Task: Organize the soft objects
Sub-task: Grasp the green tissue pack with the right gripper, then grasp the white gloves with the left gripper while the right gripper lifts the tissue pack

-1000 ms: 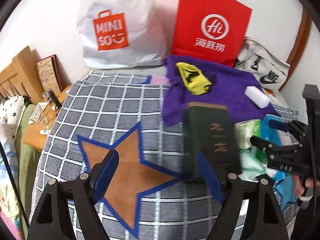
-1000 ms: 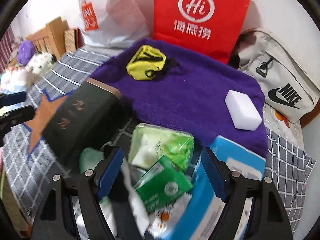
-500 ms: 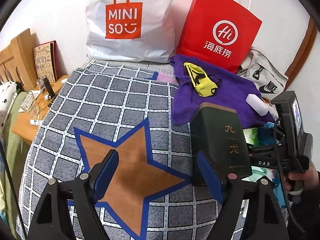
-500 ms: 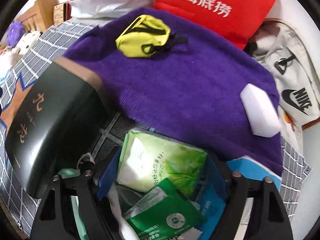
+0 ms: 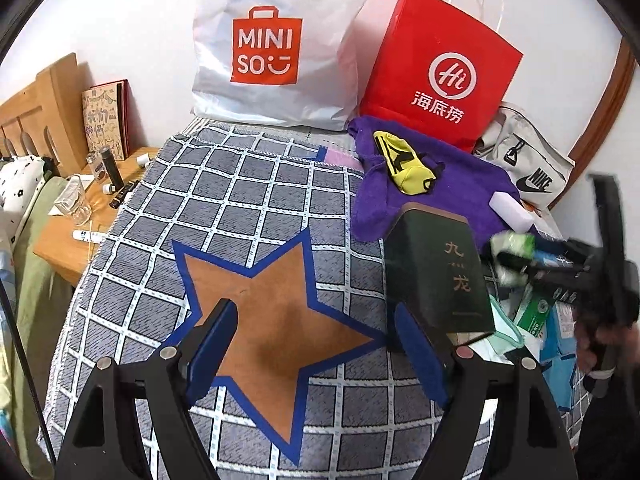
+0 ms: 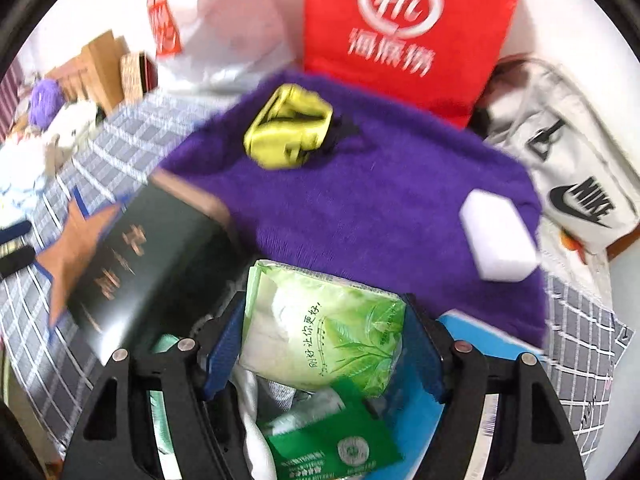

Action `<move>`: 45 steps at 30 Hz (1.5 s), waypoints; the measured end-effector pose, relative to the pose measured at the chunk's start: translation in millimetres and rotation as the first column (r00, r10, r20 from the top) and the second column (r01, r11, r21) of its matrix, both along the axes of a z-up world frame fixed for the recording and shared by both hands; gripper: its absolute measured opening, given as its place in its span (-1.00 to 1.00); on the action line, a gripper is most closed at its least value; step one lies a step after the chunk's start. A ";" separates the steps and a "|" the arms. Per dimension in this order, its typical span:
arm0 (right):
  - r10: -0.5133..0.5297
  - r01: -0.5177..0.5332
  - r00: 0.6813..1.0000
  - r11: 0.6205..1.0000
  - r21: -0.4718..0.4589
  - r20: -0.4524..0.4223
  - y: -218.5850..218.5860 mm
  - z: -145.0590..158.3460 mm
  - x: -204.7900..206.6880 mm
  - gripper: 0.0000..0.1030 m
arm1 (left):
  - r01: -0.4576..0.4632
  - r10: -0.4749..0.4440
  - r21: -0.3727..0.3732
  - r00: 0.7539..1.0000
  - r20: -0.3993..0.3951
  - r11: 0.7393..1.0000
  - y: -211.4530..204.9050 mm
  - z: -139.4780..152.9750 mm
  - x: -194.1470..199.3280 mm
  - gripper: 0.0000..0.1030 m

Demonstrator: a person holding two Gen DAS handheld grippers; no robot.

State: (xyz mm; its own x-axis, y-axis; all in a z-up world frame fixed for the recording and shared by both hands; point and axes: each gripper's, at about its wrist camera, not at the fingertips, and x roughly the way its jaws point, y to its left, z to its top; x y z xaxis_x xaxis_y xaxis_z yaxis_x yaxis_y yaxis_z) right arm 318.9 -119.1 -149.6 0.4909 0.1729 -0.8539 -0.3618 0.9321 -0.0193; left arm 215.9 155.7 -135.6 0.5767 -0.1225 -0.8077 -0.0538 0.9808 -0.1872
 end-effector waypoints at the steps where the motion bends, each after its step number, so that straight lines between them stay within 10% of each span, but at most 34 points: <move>1: -0.005 0.005 1.000 1.000 0.015 0.013 -2.5 7.0 -1.1 0.43 | 0.004 -0.004 0.005 1.000 0.000 1.000 -2.0 2.0 -2.4 0.55; 13: -0.025 0.007 0.995 0.985 0.170 0.099 -40.7 68.7 -83.8 0.43 | 0.099 -0.101 -0.032 0.993 -0.061 0.995 -53.6 -2.6 -36.3 0.55; 30: -0.115 0.127 0.989 0.982 0.139 -0.089 -135.1 -19.2 -189.1 0.43 | 0.306 -0.310 -0.061 0.947 -0.087 0.950 -161.3 -30.1 -55.5 0.46; 37: -0.174 0.187 0.975 0.978 0.089 -0.137 -153.0 -51.8 -180.7 0.45 | 0.394 -0.394 -0.019 0.913 -0.107 0.919 -188.7 -55.0 -31.2 0.25; 45: -0.168 0.185 0.972 0.978 0.096 -0.164 -154.4 -65.4 -174.6 0.54 | 0.477 -0.476 -0.003 0.876 -0.080 0.879 -200.6 -59.4 -34.7 -0.49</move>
State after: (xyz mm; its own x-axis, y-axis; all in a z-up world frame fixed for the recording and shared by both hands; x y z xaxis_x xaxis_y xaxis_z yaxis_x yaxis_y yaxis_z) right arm 144.3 -273.5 -215.0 0.3861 0.1925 -0.9022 -0.1819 0.9747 0.1301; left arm 181.1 -44.9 -195.0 0.3890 -0.3538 -0.8506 0.4074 0.8942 -0.1856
